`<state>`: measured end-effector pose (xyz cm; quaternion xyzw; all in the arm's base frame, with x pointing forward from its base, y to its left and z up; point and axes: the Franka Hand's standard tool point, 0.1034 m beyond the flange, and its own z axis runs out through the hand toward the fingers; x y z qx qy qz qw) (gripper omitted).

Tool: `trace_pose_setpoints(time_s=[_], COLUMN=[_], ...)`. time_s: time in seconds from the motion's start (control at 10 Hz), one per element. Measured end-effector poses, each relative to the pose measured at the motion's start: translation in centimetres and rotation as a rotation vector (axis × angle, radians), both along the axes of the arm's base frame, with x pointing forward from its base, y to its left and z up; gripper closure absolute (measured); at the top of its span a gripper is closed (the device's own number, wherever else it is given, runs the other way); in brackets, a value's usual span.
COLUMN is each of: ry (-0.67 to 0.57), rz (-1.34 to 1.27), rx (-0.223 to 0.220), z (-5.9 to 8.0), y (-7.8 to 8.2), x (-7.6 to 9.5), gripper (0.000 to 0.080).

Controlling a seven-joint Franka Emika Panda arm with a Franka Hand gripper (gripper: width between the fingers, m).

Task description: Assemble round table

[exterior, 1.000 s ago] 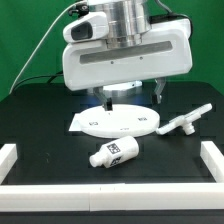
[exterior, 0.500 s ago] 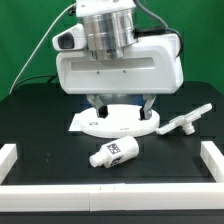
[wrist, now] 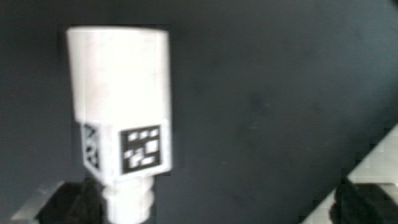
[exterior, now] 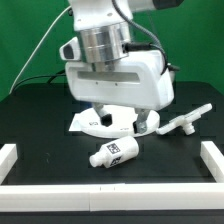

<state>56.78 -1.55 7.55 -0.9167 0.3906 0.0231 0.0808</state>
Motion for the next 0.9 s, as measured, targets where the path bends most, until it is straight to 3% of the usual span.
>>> trace_pose_setpoints(time_s=[0.1, 0.3, 0.7, 0.9], ry=[0.009, 0.008, 0.002, 0.002], rz=[0.031, 0.043, 0.039, 0.055], rx=[-0.009, -0.025, -0.056, -0.056], z=[-1.6, -3.0, -6.5, -6.5], y=[-1.7, -2.8, -2.2, -1.8], x=[-1.1, -1.4, -2.5, -2.5], gripper=[0.015, 0.015, 0.015, 0.015])
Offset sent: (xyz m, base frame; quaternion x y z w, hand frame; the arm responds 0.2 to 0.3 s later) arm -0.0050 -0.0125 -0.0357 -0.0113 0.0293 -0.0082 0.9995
